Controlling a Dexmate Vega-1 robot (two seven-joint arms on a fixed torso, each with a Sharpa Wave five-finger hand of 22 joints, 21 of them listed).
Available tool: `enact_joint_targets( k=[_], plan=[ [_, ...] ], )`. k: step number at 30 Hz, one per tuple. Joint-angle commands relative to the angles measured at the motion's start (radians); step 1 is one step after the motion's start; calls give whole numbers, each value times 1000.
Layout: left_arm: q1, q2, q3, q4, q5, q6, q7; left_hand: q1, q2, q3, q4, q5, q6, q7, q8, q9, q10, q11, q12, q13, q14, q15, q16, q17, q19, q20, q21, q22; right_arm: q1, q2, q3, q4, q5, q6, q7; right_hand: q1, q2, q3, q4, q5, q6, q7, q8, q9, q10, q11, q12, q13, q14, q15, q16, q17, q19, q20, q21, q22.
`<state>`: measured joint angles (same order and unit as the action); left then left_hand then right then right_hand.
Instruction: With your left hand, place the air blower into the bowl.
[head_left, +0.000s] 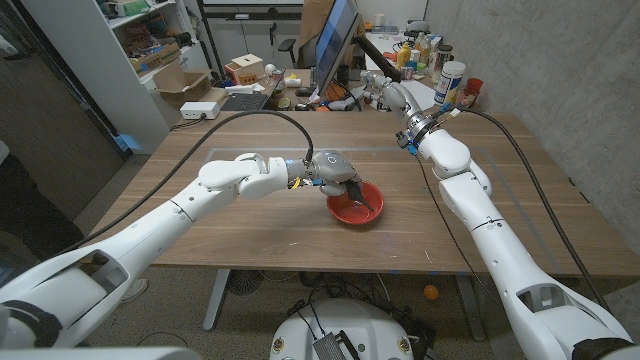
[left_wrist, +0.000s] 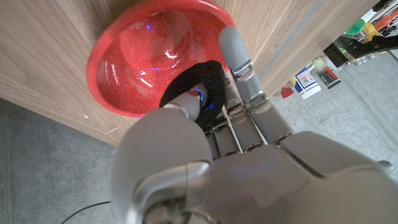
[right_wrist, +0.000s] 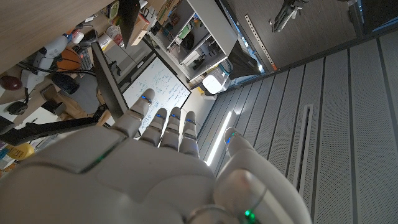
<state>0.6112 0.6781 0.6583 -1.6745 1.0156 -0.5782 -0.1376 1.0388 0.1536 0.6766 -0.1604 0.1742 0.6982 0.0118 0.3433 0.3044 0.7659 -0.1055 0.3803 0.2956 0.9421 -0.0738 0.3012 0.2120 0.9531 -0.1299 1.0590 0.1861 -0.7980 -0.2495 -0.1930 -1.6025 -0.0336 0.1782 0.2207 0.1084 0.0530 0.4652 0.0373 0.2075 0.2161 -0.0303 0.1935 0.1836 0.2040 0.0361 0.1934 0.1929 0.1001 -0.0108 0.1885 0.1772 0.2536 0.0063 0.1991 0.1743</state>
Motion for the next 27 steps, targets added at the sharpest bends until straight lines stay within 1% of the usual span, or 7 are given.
enact_joint_targets(
  k=[1,8,13,15,17,23,27],
  plan=[
    [-5,-10,27,28,19,-9,-7,9,4,-5,1,4,3,-7,-2,3,55,-40,-3,2,174,-164,1,2,-113,-55,10,0,12,8,10,-1,-6,-34,-20,-11,0,-3,-7,4,6,-4,0,5,2,-7,3,1,2,3,-2,3,-13,13,-4,3],
    [-2,-10,37,31,40,1,0,9,4,-5,1,4,3,-9,-3,3,51,-40,-7,4,169,-163,-2,2,-120,-54,10,0,28,16,18,-8,-19,-88,-27,-14,-3,-5,-10,4,3,-10,-1,5,-2,-7,1,1,-1,2,-3,3,-17,50,-4,3],
    [1,-9,42,30,53,20,-6,8,5,-5,3,5,-3,-12,-6,4,43,-41,-13,4,164,-163,-6,1,-131,-50,9,-1,39,21,26,-10,-22,-128,-21,-21,-7,-10,-12,5,-5,-16,-3,5,-10,-10,0,1,-5,14,-2,3,-8,124,1,4],
    [1,-10,47,28,68,31,-6,8,4,-4,3,5,-5,-13,-7,4,41,-39,-16,5,154,-163,-12,-1,-146,-43,5,-2,45,22,29,-9,-22,-137,-17,-25,-8,-12,-13,5,-11,-20,-4,5,-12,-13,1,2,-8,26,-2,4,-11,171,-1,4],
    [1,-12,53,29,76,41,-13,6,5,-3,5,5,-12,-18,-10,4,38,-37,-19,7,146,-162,-16,-1,-159,-38,2,-3,50,26,33,-8,-19,-148,-12,-28,-9,-14,-13,5,-14,-22,-5,5,-14,-16,0,2,-9,33,-1,4,-11,189,-1,4],
    [-11,-20,71,23,83,64,-74,1,8,3,10,5,-60,-21,-31,5,-6,-30,-46,15,91,-160,-45,-5,-215,-12,-12,-7,69,30,36,-13,-27,-163,1,-34,-11,-17,-12,4,-21,-23,-6,5,-20,-19,-1,2,-14,56,-2,5,-13,204,-1,4],
    [-18,-26,75,10,72,87,-140,-46,0,-13,35,2,-132,-38,-71,1,-65,-16,-84,22,-2,-147,-78,-1,-283,32,-35,-13,77,34,33,-18,-34,-160,3,-37,-12,-18,-11,4,-24,-24,-7,5,-23,-18,-2,2,-15,57,-1,5,-14,207,-2,5]
  ],
)
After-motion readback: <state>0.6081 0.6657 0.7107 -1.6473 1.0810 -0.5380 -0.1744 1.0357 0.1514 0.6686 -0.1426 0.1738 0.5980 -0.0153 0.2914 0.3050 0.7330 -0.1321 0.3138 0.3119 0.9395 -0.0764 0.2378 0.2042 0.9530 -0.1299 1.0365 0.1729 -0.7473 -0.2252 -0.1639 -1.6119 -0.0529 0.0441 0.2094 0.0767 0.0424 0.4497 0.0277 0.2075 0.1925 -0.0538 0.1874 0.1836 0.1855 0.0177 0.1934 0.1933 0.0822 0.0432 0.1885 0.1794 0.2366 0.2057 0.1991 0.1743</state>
